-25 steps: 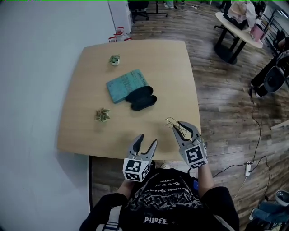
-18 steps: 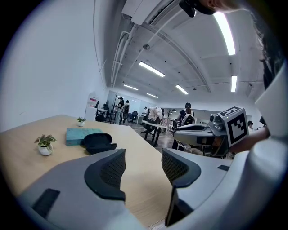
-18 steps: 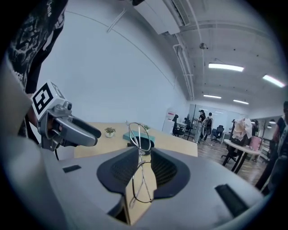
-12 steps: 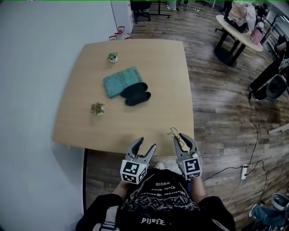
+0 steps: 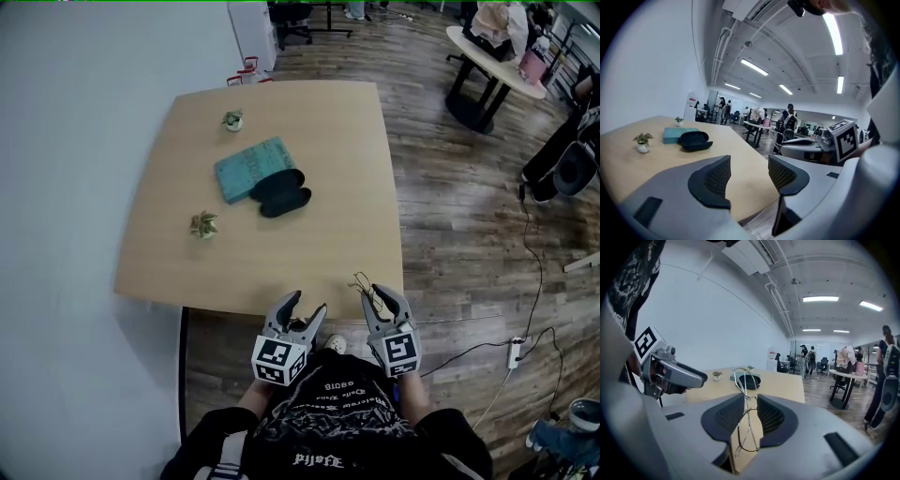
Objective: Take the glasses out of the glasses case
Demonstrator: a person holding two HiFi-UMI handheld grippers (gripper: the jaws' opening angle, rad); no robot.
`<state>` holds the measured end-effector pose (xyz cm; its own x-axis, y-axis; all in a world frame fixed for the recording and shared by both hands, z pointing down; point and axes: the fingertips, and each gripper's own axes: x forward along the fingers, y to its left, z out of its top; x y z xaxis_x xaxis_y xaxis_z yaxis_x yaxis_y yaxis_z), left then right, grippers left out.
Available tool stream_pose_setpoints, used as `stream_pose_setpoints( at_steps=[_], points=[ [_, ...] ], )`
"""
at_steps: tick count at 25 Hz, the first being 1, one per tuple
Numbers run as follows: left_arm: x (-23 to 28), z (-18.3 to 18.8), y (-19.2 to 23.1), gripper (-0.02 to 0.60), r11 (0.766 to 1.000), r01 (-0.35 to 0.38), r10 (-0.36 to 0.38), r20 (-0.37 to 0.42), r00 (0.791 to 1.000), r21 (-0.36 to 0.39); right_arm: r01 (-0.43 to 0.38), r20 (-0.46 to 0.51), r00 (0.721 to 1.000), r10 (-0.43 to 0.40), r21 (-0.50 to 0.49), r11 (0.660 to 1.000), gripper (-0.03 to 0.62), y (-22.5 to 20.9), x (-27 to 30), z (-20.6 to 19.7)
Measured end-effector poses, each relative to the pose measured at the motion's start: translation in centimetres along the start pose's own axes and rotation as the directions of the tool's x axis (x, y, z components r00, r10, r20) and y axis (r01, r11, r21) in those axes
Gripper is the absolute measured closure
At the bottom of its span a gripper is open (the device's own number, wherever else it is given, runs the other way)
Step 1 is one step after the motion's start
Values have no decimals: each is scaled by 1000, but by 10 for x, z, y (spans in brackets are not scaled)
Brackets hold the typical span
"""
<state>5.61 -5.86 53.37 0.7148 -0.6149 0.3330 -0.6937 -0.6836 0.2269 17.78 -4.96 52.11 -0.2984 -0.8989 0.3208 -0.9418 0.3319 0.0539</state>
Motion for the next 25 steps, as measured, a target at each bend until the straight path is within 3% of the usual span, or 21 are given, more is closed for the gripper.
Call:
stream_pose_setpoints(
  at_steps=[2, 6, 10, 14, 19, 25],
  points=[
    [-2, -2, -5, 324, 999, 30, -30, 4, 1000, -24, 4, 6, 1000, -4, -2, 1000, 502, 0, -1, 1],
    [-7, -4, -2, 332, 999, -5, 5, 17, 1000, -33, 2, 16, 1000, -2, 10, 1000, 502, 1, -3, 3],
    [-14, 3, 5, 521, 998, -54, 55, 60, 997, -19, 2, 22, 1000, -2, 25, 1000, 502, 2, 0, 0],
    [-20, 2, 7, 577, 998, -61, 62, 59, 996, -29, -3, 31, 1000, 1, 41, 999, 502, 6, 2, 1],
    [-22, 3, 2, 578, 999, -24, 26, 59, 998, -33, 4, 46, 999, -6, 44, 999, 502, 7, 2, 5],
    [-19, 8, 6, 578, 999, -40, 41, 67, 997, -19, 21, 60, 998, -23, 48, 999, 502, 2, 2, 8]
  ],
)
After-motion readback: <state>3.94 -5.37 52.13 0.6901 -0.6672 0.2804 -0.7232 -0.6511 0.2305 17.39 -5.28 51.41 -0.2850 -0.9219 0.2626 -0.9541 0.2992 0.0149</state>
